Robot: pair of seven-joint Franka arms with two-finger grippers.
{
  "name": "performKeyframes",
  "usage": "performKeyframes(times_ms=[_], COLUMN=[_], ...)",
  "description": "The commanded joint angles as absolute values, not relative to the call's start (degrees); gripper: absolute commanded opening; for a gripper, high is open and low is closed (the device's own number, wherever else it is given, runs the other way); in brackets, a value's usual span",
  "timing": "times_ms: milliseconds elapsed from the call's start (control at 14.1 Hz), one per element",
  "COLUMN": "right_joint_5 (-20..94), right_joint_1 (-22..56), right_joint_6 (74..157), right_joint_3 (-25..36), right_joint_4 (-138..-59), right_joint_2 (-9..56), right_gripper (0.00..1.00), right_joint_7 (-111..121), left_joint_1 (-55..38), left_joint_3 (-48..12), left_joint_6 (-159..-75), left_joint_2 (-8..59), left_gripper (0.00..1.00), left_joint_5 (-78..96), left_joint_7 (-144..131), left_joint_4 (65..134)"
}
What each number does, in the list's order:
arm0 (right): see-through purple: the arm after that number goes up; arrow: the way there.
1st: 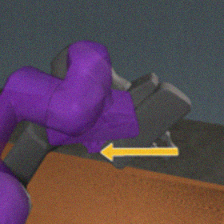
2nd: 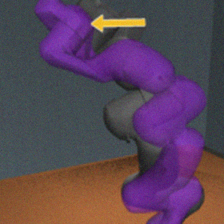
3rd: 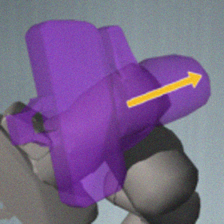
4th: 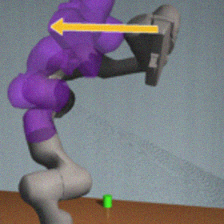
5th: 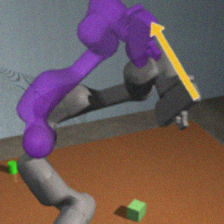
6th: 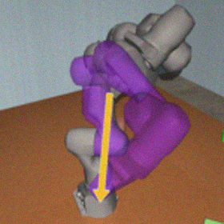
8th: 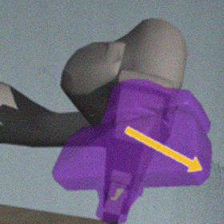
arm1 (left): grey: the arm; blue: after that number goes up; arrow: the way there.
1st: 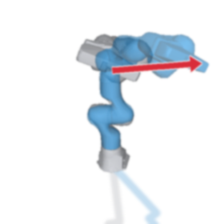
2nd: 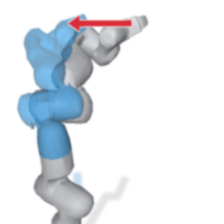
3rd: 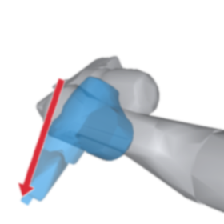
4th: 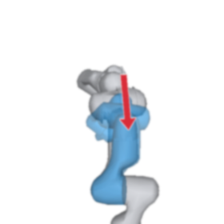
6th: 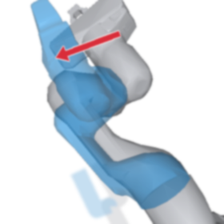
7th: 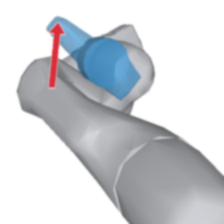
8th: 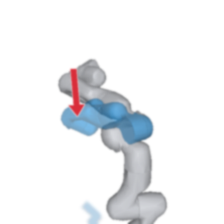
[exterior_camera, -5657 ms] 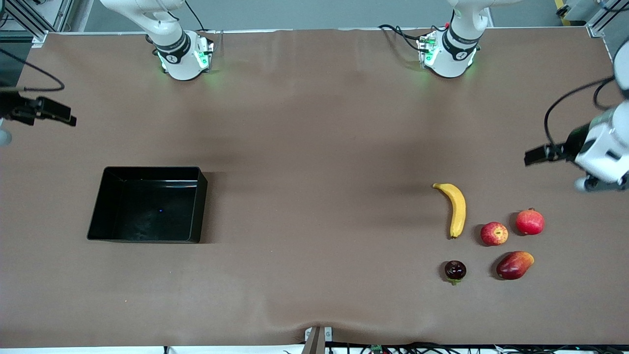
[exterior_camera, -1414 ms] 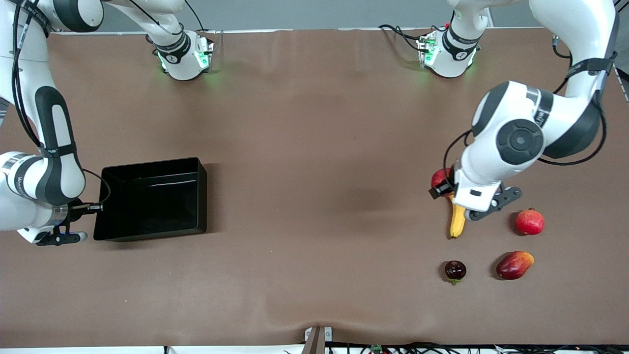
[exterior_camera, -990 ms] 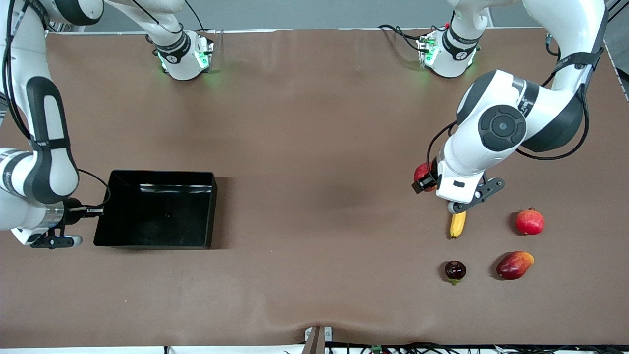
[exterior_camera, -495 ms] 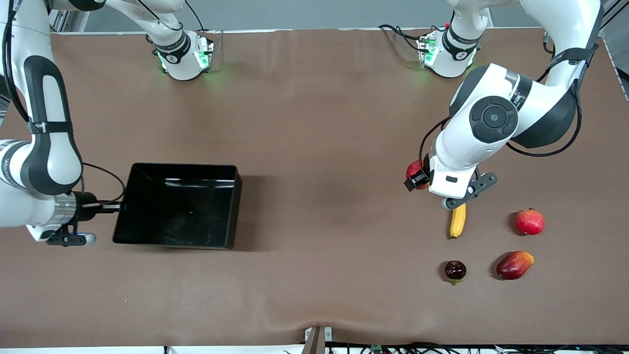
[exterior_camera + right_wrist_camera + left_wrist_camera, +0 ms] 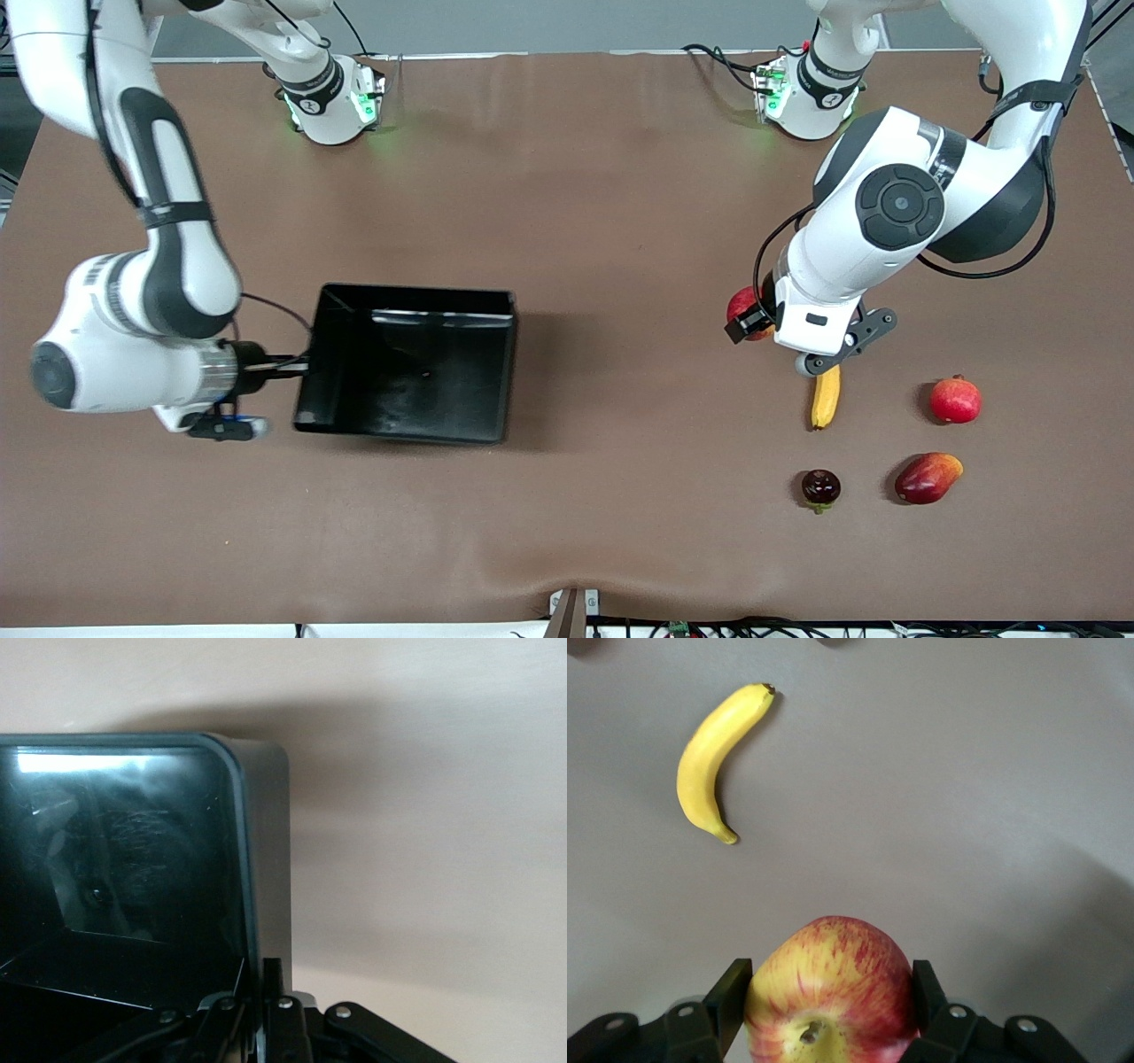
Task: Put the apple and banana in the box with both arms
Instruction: 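Carry the apple toward the box while the right gripper drags the box closer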
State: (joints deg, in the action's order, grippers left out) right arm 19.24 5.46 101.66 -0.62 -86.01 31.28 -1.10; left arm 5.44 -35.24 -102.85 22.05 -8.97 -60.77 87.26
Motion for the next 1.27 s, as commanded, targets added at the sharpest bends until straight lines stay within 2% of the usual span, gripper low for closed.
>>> performKeyframes(times_ms=[0,424,778,1202], right_joint_5=[23.1,23.64,25.83,27.51], right_joint_1=[8.34,17.3,27.84,32.7], right_joint_6=[102.99,109.15,112.31,118.56], right_joint_3=[-0.35,0.35,6.84,7.12], right_joint_4=[-86.75,-86.48,-86.13,-85.08], right_joint_2=[29.53,31.29,34.97,37.7], right_gripper=[0.0,0.0,0.0,0.0], right_joint_7=[-3.5,-8.6,-11.07,-16.08], left_joint_1=[5.89,5.89,5.01,3.17], left_joint_3=[-35.6,-35.6,-36.47,-36.83], left_joint_6=[-101.17,-99.4,-99.4,-99.49], left_joint_2=[20.48,20.48,21.0,22.32], left_gripper=[0.0,0.0,0.0,0.0], left_joint_5=[-7.73,-5.98,-6.06,-6.15], left_joint_7=[-61.61,-63.19,-68.02,-72.07], left_joint_4=[87.01,85.17,84.64,84.73])
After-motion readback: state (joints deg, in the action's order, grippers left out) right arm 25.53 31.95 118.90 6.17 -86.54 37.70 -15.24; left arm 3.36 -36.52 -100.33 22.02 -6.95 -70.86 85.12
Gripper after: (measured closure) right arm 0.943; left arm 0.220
